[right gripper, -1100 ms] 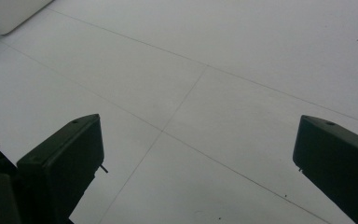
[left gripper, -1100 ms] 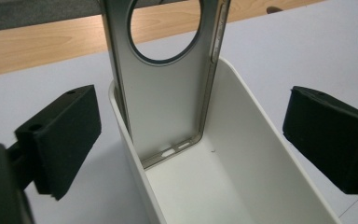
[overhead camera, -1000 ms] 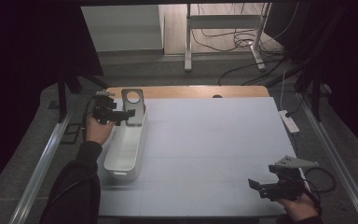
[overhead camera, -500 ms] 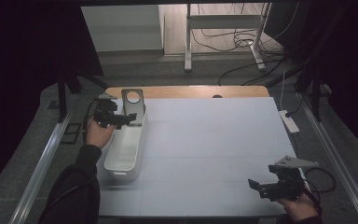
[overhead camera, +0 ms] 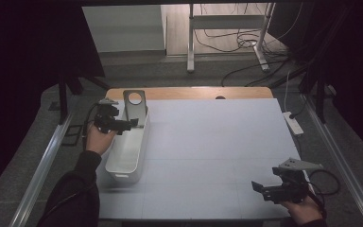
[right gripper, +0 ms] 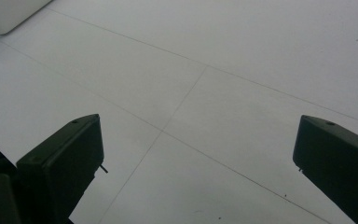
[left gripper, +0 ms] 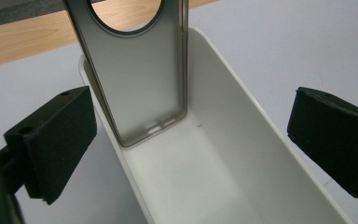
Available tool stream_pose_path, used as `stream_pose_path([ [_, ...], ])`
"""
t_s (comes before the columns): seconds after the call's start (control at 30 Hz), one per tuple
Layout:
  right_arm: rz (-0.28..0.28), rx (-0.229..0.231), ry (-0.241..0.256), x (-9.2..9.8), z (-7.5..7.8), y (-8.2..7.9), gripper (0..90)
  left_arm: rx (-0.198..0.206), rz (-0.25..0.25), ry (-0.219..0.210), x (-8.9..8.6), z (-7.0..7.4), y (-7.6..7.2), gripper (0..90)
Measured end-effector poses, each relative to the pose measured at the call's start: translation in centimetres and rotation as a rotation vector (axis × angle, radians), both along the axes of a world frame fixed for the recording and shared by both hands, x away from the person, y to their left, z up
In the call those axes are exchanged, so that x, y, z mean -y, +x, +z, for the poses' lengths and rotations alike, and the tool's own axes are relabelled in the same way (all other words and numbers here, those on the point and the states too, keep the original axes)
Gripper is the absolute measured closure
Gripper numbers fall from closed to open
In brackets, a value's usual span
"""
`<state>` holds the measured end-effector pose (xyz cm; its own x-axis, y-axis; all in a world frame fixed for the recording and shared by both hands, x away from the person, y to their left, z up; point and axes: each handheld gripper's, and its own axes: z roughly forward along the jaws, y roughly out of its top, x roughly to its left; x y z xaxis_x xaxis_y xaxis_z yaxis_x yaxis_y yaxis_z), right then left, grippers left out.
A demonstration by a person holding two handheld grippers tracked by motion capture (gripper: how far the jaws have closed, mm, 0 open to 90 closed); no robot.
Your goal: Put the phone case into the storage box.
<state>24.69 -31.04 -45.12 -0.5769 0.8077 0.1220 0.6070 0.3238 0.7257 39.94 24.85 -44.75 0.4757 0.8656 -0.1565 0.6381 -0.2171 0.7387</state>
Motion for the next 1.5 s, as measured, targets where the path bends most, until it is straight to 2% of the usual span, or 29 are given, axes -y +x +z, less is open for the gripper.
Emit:
stream_pose_path([
  [0.47, 0.006, 0.001, -0.002, -0.1, 0.0, 0.0, 2.2, 0.012, -0.027, -0.021, 0.2, 0.3, -1.4, 1.9],
  [0.6, 0.006, 0.000, -0.005, -0.1, 0.0, 0.0, 2.2, 0.013, -0.040, -0.038, 0.3, 0.4, -1.8, 2.0],
  [0.93, 0.008, -0.001, -0.008, -0.1, 0.0, 0.0, 2.1, 0.032, -0.058, -0.029, 0.4, 0.4, -2.6, 1.8],
  [1.03, 0.007, -0.001, -0.008, -0.1, 0.0, 0.0, 2.2, 0.044, -0.057, -0.017, 0.4, 0.4, -3.0, 1.8],
  [1.17, 0.008, -0.002, -0.006, -0.1, 0.0, 0.0, 2.1, 0.048, -0.052, -0.022, 0.3, 0.3, -3.4, 1.8],
  [1.5, 0.008, -0.002, -0.006, -0.1, 0.0, 0.0, 2.1, 0.068, -0.056, -0.061, 0.2, 0.4, -4.7, 0.8],
])
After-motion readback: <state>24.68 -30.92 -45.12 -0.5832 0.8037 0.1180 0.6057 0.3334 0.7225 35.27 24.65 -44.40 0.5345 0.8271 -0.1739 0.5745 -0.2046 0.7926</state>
